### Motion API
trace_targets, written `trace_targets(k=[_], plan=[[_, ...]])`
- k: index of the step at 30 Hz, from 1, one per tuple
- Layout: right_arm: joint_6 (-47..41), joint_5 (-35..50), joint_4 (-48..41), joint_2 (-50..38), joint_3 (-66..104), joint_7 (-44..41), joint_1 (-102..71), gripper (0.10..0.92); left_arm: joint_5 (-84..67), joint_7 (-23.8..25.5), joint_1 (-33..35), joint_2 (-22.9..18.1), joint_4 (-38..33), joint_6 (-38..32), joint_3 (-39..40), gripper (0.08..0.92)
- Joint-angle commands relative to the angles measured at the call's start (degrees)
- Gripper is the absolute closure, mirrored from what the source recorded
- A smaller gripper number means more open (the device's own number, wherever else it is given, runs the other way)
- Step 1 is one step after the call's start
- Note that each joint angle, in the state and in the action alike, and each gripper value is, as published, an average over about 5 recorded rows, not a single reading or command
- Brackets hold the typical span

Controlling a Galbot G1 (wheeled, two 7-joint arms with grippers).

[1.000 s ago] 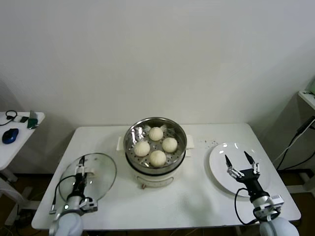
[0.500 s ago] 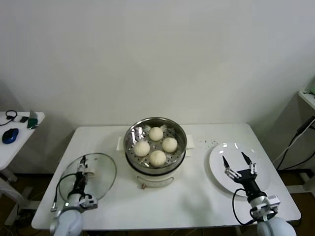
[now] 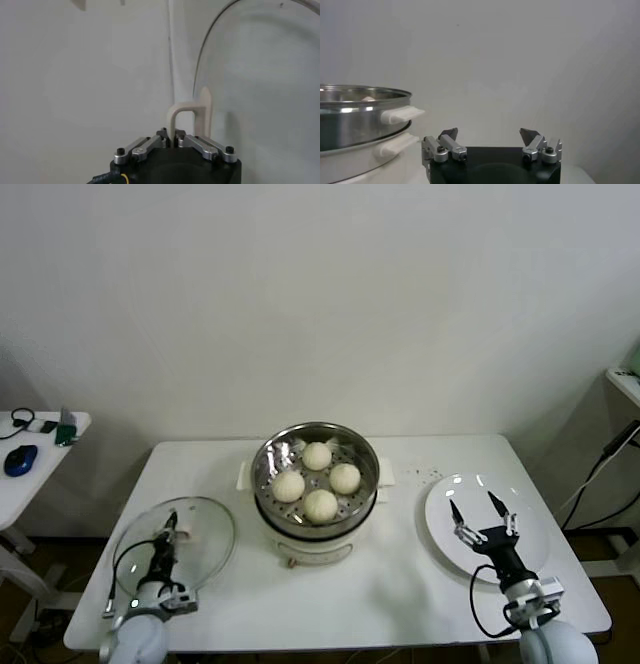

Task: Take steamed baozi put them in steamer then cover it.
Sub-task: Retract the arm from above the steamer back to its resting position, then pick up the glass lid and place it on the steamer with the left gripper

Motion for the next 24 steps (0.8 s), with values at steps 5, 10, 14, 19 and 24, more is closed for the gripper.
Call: trace_targets(k=[5, 10, 14, 19, 24], plan=[[-0.04, -0.38, -1.64, -1.83, -0.43, 0.09, 2.11, 0.203, -2.55, -0.83, 5.92, 1.91, -12.65, 5.38, -0.57, 0.846], [-0.35, -0.5, -2.8, -3.61, -1.19, 0.56, 3.91, 0.203, -2.88, -1.75, 9.61, 4.39, -21.6, 11.9, -1.11, 0.846], [-0.63, -0.39, -3.82, -5.21, -1.89, 1.21, 5.71, 0.203, -4.65, -1.27, 12.05, 7.66, -29.24, 18.42, -1.42, 0.846], [-0.78, -0.23, -5.62, -7.04, -3.09, 1.61, 7.84, 0.203, -8.26, 0.63, 13.36, 12.93, -36.95, 24.23, -1.18, 0.846], [-0.82, -0.47, -7.09, -7.5, -4.57, 1.81, 9.51, 0.203, -12.65, 3.65, 12.68, 18.1, -41.11, 28.97, -0.67, 0.846]])
